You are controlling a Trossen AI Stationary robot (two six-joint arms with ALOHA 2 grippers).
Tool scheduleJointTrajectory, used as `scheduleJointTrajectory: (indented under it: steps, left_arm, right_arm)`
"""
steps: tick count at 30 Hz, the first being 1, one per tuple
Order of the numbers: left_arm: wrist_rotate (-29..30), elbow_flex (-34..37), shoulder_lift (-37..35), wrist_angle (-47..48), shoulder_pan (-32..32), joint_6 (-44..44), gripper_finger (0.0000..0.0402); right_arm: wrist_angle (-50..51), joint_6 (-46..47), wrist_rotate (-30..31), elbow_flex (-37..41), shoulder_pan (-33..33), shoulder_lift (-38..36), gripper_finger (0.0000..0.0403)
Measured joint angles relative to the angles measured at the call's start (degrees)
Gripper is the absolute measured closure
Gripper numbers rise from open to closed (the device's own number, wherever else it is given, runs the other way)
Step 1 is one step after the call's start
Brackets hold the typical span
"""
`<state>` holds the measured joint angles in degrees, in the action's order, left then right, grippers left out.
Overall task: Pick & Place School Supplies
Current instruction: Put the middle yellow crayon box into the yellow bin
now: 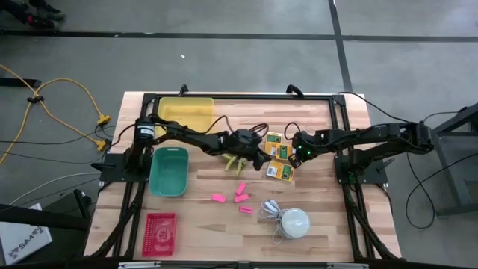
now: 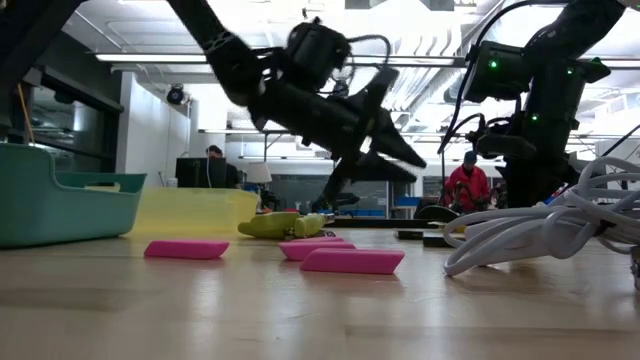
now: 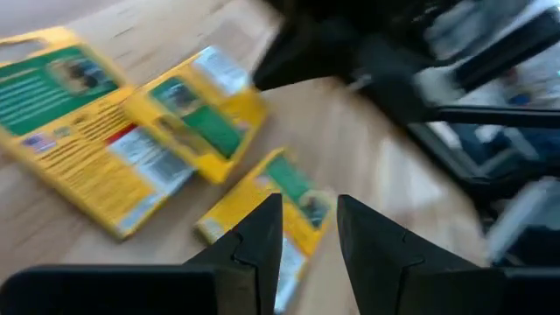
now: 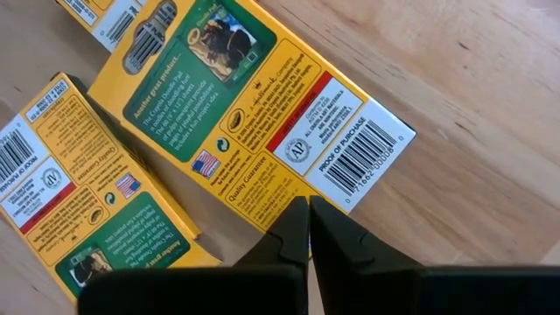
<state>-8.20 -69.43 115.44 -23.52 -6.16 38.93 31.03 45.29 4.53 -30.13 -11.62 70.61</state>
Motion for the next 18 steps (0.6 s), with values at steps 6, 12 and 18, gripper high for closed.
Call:
scheduleJointTrajectory:
  steps: [6, 12, 18]
  left_arm:
    - [7.3, -8.4, -0.1, 15.1, 0.1, -1.5, 0.0293]
    - [8.8, -9.0, 0.9, 16.6, -0.4, 1.4, 0.0293]
    - [1.5, -9.2, 5.7, 10.7, -2.1, 7.1, 0.0293]
  right_arm:
    - [0.0, 0.0, 0.0, 0.0, 0.0, 0.0, 0.0401]
    - [0.0, 0.0, -0.1, 0.0, 0.0, 0.0, 0.0401]
    - [-0.4, -0.5, -0.1, 0.0, 0.0, 0.0, 0.0401]
